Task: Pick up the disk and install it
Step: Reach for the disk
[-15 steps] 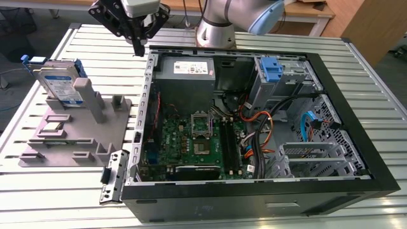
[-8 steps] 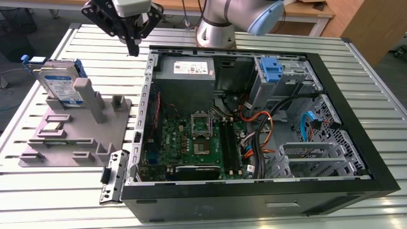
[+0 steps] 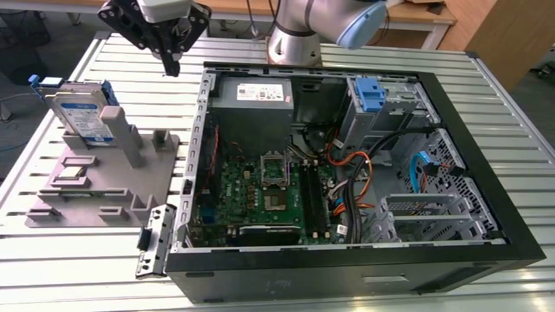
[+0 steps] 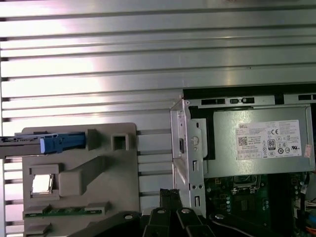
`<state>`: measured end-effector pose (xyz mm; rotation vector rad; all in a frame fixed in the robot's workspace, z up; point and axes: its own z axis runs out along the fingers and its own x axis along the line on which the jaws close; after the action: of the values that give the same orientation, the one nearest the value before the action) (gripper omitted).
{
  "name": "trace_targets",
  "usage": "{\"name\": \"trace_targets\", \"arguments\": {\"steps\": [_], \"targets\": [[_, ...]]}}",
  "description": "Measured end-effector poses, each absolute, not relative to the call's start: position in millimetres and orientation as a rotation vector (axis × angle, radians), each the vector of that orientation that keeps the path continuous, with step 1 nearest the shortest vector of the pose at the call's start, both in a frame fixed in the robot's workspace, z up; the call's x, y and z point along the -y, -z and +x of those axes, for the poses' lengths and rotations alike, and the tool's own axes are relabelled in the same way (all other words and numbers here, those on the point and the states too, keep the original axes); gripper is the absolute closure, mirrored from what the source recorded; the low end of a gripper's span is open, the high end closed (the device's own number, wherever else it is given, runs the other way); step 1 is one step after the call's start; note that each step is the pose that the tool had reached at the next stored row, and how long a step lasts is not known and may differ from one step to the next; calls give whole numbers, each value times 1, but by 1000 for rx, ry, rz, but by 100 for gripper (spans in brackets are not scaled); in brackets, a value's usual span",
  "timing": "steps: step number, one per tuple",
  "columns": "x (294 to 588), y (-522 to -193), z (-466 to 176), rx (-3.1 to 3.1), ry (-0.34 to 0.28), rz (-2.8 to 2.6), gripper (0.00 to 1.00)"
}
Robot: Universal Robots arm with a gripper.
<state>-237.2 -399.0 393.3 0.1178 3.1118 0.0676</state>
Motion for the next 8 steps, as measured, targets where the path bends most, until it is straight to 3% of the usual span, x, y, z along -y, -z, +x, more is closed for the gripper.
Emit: {"name": "trace_targets", "arguments": {"steps": [8], "targets": [[399,-393,-248,-3112,-68,118,90]]}}
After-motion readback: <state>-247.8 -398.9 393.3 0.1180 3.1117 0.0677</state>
